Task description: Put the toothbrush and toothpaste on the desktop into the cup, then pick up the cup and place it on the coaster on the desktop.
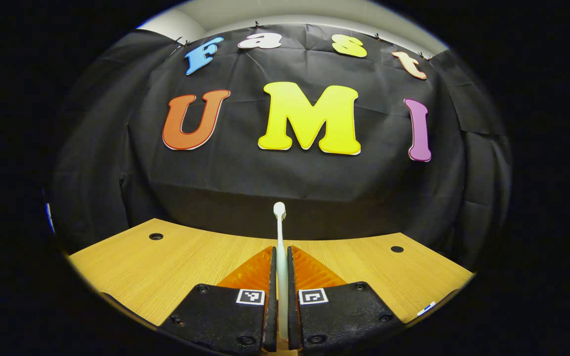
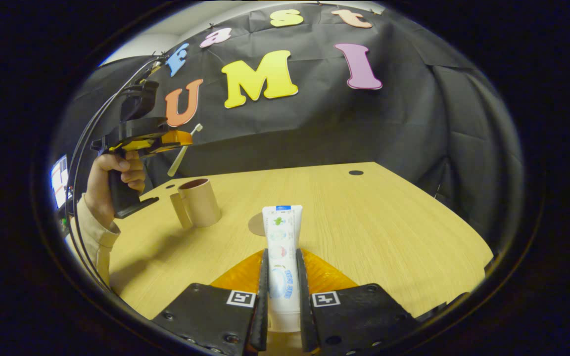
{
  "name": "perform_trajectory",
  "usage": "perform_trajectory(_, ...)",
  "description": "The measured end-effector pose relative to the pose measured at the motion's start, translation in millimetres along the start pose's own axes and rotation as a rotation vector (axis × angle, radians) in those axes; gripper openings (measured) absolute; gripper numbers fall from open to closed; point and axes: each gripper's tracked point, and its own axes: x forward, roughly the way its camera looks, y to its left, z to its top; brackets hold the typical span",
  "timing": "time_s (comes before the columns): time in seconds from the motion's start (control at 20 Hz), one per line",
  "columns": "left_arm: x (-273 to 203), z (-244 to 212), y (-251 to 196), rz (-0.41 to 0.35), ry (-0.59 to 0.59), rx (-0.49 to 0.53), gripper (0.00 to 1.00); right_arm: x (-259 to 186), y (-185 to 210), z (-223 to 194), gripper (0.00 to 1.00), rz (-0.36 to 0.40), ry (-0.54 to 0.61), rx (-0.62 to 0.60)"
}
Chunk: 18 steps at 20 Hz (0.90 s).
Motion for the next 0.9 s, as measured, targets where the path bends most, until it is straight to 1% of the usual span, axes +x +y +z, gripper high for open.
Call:
perform_trajectory(0.25, 1, -1, -2, -0.01, 0.012, 0.023, 0.12, 0, -1, -3, 0.27, -0.005, 0.012, 0.017)
perform_trajectory(0.55, 2, -10, -4, -0.014, 0.042, 0.019, 0.13, 0, -1, -4, 0.27, -0.009, 0.01, 0.014)
perform_trajectory(0.6, 3, -12, -3, -0.009, 0.052, 0.024, 0.13, 0, -1, -4, 0.27, -0.012, 0.011, 0.017)
perform_trajectory(0.7, 2, -19, 6, 0.046, 0.077, 0.057, 0.14, 0, -2, -4, 0.27, -0.022, 0.011, 0.021)
perform_trajectory(0.8, -6, -24, 1, 0.023, 0.105, 0.063, 0.69, -1, -2, -2, 0.27, -0.03, 0.004, 0.024)
perform_trajectory(0.85, -9, -27, -1, 0.018, 0.116, 0.072, 0.76, -2, -2, -1, 0.27, -0.031, 0.0, 0.025)
perform_trajectory(0.9, -11, -24, 3, 0.032, 0.105, 0.092, 0.83, -3, -2, 0, 0.27, -0.034, -0.005, 0.027)
